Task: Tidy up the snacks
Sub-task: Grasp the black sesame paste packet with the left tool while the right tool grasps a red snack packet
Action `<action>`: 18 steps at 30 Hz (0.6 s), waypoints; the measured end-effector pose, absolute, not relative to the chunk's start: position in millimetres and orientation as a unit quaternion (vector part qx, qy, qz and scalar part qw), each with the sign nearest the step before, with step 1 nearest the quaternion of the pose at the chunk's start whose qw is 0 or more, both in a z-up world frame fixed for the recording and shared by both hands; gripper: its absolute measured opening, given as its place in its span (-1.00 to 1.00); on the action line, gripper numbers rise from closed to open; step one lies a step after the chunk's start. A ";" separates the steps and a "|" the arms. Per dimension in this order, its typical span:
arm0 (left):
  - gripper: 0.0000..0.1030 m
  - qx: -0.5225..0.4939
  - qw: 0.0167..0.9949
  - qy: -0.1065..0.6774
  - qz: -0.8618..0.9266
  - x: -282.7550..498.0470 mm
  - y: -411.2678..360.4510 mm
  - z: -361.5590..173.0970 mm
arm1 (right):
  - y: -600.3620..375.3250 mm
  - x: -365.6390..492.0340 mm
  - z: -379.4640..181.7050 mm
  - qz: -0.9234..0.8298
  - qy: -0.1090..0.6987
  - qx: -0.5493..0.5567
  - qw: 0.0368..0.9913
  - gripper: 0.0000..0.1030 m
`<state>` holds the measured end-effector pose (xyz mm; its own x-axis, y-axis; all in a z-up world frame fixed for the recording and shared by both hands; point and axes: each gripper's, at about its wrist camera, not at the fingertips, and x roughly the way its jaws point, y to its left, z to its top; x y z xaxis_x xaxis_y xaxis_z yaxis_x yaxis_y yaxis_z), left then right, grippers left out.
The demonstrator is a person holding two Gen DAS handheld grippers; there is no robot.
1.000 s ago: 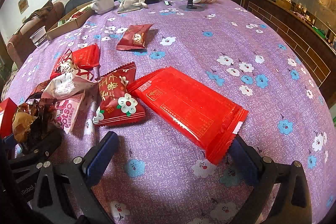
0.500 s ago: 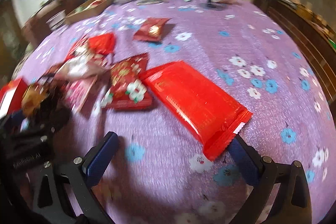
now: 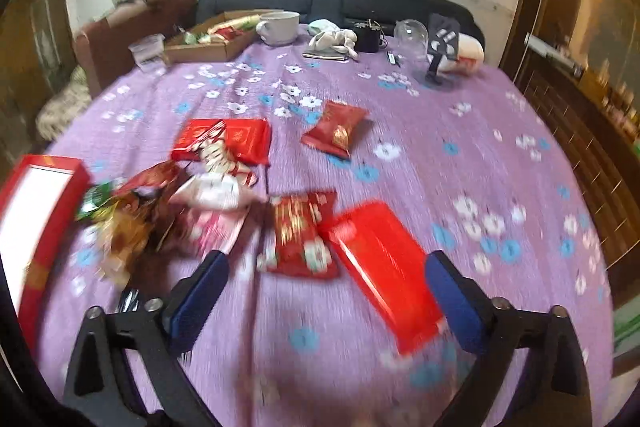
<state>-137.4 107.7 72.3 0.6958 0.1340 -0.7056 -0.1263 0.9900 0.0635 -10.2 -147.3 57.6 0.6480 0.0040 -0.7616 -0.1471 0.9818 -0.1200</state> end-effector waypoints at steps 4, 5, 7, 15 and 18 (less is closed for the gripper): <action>0.91 0.044 0.921 0.382 0.058 -139.3 100.2 75.5 | -130.0 24.8 30.8 0.009 0.460 -0.123 0.879 0.12; 0.91 0.050 0.921 0.383 0.052 -136.3 97.7 74.3 | -131.8 27.5 26.0 0.011 0.472 -0.108 0.875 0.07; 0.91 0.060 0.923 0.378 0.049 -131.7 91.4 76.0 | -130.3 25.7 24.4 -0.003 0.456 -0.124 0.881 -0.10; 0.91 0.061 0.914 0.401 0.024 -79.9 46.7 77.0 | -151.3 -7.9 29.7 0.032 0.445 -0.077 0.892 -0.52; 0.91 0.026 0.907 0.421 0.006 -54.6 32.4 72.2 | -163.9 -29.5 34.7 0.048 0.443 -0.045 0.894 -0.52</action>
